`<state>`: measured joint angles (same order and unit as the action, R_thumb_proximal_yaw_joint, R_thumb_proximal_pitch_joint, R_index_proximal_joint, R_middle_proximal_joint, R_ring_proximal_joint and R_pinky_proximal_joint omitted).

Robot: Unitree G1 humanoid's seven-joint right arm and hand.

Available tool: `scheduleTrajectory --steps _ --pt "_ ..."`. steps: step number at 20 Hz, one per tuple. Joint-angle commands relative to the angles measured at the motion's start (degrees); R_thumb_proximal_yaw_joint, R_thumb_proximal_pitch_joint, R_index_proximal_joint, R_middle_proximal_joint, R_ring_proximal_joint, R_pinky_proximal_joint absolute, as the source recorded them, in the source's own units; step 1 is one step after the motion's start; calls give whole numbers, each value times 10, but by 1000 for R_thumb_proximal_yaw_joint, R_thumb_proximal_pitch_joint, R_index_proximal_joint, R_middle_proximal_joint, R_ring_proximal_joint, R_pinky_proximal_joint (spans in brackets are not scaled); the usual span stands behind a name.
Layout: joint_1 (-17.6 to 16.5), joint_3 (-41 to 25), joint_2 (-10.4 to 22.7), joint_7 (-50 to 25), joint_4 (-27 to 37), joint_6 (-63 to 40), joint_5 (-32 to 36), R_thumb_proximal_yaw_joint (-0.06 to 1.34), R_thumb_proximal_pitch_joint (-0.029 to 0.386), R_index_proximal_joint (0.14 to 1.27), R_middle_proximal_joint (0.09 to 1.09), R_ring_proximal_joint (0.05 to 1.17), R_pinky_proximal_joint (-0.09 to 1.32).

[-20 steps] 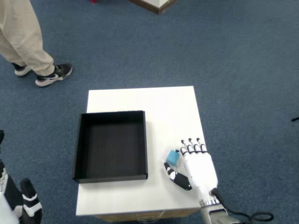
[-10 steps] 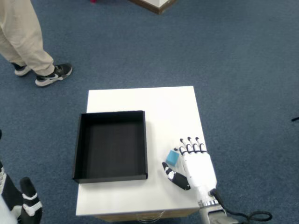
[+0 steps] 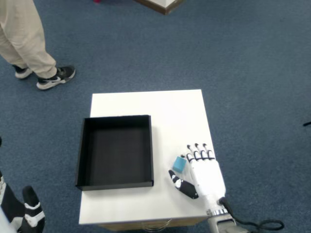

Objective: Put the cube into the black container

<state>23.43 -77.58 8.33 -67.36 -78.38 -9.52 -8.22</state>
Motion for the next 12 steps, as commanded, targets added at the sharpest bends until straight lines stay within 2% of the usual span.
scheduleTrajectory --steps 1,7,8,10,12 --pt "16 1 5 -6 -4 -12 8 409 88 551 234 191 52" --pt "16 -4 5 11 -25 -21 10 544 167 581 250 209 79" --pt "16 -4 5 12 -28 -23 10 603 201 599 254 214 89" --pt "16 -5 6 15 -35 -27 9 683 247 692 260 219 99" --pt "14 -7 8 8 -38 -33 6 813 268 913 313 242 106"
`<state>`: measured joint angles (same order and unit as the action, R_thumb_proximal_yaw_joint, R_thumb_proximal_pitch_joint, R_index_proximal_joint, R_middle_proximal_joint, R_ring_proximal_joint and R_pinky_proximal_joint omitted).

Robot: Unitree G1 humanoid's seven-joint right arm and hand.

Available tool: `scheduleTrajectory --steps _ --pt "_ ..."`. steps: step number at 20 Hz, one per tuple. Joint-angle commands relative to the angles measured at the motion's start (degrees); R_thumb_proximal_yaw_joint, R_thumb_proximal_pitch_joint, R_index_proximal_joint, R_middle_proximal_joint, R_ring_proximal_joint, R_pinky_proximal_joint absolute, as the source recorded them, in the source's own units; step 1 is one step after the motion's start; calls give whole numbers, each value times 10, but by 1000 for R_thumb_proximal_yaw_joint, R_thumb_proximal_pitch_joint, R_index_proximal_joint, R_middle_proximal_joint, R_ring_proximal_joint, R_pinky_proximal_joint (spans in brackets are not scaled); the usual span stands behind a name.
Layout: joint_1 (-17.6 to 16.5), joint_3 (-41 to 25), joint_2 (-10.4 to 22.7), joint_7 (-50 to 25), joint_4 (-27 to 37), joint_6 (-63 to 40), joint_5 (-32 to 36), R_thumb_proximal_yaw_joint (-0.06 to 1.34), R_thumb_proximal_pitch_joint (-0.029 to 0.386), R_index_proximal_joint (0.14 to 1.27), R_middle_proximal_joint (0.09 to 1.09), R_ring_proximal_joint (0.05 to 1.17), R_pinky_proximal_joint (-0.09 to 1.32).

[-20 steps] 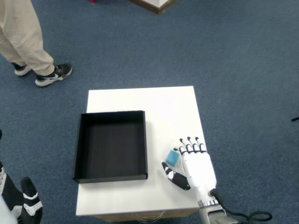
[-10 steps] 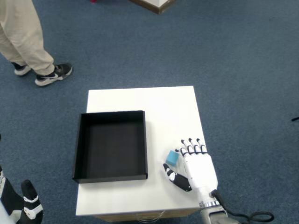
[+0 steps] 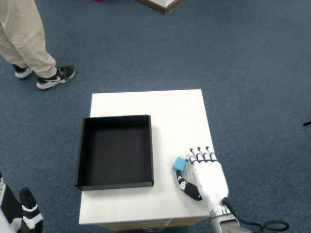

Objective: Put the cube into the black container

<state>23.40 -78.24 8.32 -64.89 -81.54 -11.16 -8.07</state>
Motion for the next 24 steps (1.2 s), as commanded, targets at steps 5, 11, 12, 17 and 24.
scheduleTrajectory --steps 5,11,12,17,24 --pt "10 -2 16 -44 -8 -41 0 1265 232 1152 445 334 230" --pt "7 1 17 -39 -10 -53 2 1258 139 1112 452 337 225" --pt "6 1 18 -39 -11 -54 2 1258 139 1109 452 337 225" --pt "13 3 19 -51 -10 -66 3 1253 147 1096 445 333 219" --pt "54 -3 20 -180 9 -120 -15 1249 153 1090 435 326 202"
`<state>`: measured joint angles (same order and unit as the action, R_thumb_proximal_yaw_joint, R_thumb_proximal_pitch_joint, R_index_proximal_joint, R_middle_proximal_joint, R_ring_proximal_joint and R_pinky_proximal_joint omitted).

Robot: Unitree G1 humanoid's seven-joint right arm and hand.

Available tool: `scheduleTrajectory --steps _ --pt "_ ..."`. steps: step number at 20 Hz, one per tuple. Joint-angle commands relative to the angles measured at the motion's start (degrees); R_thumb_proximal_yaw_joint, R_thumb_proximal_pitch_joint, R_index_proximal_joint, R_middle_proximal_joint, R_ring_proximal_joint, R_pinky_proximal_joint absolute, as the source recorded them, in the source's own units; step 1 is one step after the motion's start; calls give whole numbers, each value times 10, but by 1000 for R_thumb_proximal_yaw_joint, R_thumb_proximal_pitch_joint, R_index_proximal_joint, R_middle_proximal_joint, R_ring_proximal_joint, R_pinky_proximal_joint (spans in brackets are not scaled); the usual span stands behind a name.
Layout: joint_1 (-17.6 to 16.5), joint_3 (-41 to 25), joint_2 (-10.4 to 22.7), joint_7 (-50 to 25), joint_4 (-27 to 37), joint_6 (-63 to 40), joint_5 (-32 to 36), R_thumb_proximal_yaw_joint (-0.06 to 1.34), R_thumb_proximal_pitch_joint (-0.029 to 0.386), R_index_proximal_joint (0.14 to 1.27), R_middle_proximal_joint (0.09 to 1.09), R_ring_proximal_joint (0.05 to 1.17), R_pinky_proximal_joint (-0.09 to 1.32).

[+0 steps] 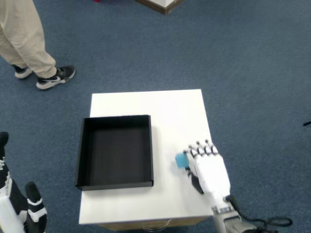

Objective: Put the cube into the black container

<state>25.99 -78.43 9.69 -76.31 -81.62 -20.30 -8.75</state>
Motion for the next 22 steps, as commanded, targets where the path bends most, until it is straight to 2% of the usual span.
scheduleTrajectory --steps 1,4,8,12,18,22 --pt "35 -5 5 -95 13 -36 -15 1250 154 1089 433 324 198" --pt "59 -16 -3 -169 29 -50 -39 1249 154 1090 430 321 193" --pt "85 -8 2 -182 66 -52 -63 1249 155 1089 420 311 178" --pt "104 22 24 -186 137 -36 -96 1248 155 1091 411 299 155" --pt "103 70 46 -175 238 32 -158 1248 156 1091 403 292 138" --pt "108 85 39 -166 242 55 -173 1249 157 1091 399 289 132"
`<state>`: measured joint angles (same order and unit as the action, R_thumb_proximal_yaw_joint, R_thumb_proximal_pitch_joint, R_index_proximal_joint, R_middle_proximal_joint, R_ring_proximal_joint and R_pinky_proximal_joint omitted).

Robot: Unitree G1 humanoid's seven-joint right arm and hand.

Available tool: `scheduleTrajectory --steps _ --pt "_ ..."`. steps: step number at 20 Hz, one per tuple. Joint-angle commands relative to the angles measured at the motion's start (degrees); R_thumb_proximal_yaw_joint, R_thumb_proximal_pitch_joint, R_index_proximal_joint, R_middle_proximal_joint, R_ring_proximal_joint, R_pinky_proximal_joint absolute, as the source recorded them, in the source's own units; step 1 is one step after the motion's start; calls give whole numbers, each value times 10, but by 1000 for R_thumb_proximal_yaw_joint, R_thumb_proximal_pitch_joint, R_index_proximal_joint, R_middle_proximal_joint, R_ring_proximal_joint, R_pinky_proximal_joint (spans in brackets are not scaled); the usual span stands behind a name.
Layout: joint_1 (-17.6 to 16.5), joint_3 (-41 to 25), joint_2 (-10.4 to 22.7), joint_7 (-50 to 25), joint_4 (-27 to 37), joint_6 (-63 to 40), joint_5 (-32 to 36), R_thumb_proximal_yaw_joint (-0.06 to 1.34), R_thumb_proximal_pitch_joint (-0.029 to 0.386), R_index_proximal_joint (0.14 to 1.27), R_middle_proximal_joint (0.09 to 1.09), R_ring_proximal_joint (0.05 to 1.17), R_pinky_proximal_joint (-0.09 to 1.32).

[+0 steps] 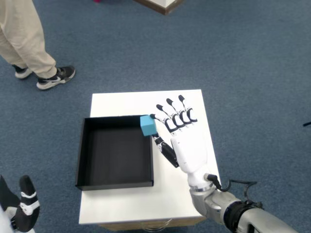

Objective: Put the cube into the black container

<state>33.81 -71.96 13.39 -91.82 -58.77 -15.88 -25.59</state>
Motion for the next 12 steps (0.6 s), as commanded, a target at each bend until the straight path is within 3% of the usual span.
scheduleTrajectory --steps 1,4,12 --pt "36 21 -6 -7 6 13 -6 1250 158 1090 398 287 129" --pt "58 14 -27 10 -18 5 -13 1252 161 1089 396 285 125" --pt "102 -26 -34 98 -13 5 13 1238 166 1084 383 273 119"
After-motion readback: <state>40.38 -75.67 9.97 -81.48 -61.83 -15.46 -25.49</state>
